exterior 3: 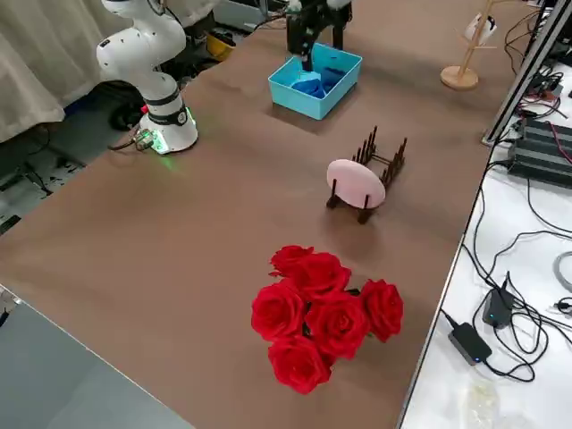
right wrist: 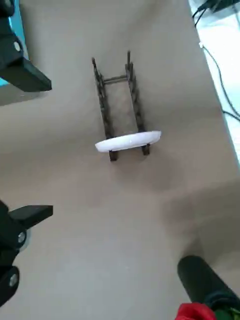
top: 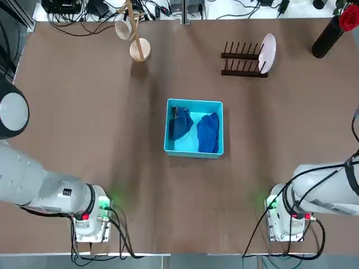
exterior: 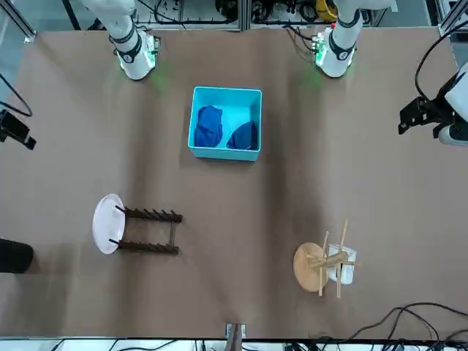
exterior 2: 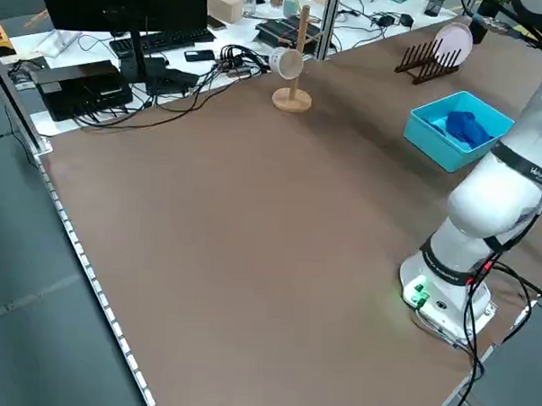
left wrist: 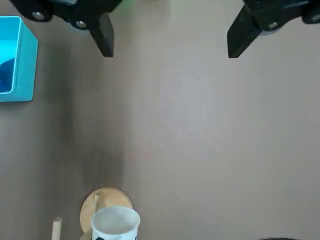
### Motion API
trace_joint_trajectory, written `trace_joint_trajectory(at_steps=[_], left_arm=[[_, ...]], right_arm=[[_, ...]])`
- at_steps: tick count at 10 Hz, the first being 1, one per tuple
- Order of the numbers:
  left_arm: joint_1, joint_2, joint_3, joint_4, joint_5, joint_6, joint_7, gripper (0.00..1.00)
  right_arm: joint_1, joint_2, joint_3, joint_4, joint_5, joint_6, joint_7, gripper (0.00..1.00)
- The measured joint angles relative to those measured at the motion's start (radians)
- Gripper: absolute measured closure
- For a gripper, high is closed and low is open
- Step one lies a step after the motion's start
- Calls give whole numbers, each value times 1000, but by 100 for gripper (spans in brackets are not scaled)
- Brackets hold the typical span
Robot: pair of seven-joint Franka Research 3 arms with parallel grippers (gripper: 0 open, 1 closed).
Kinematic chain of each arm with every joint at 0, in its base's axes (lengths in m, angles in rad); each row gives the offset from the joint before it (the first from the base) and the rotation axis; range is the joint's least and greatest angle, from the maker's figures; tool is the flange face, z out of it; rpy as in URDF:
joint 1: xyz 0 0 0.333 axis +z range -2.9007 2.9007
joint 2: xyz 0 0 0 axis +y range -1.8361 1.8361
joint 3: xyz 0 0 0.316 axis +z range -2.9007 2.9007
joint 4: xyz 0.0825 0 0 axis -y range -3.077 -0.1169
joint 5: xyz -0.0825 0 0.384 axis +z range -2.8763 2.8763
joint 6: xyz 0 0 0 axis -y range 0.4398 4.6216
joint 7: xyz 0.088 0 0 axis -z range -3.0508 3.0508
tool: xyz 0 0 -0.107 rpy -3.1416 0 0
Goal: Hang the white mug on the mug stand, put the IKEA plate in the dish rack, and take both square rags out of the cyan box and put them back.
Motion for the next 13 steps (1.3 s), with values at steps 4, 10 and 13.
trace_joint_trajectory(at_steps=[4,10,13], left_arm=[[-1,0,-2,0,0,0,0,0],[1,0,-2,0,0,0,-81,0],[2,-1,-2,0,0,42,-80,0]], right_arm=[[35,4,1,14,0,-6,15,0],[37,12,-1,14,-3,-27,-23,0],[36,13,-2,14,-4,-38,-25,0]])
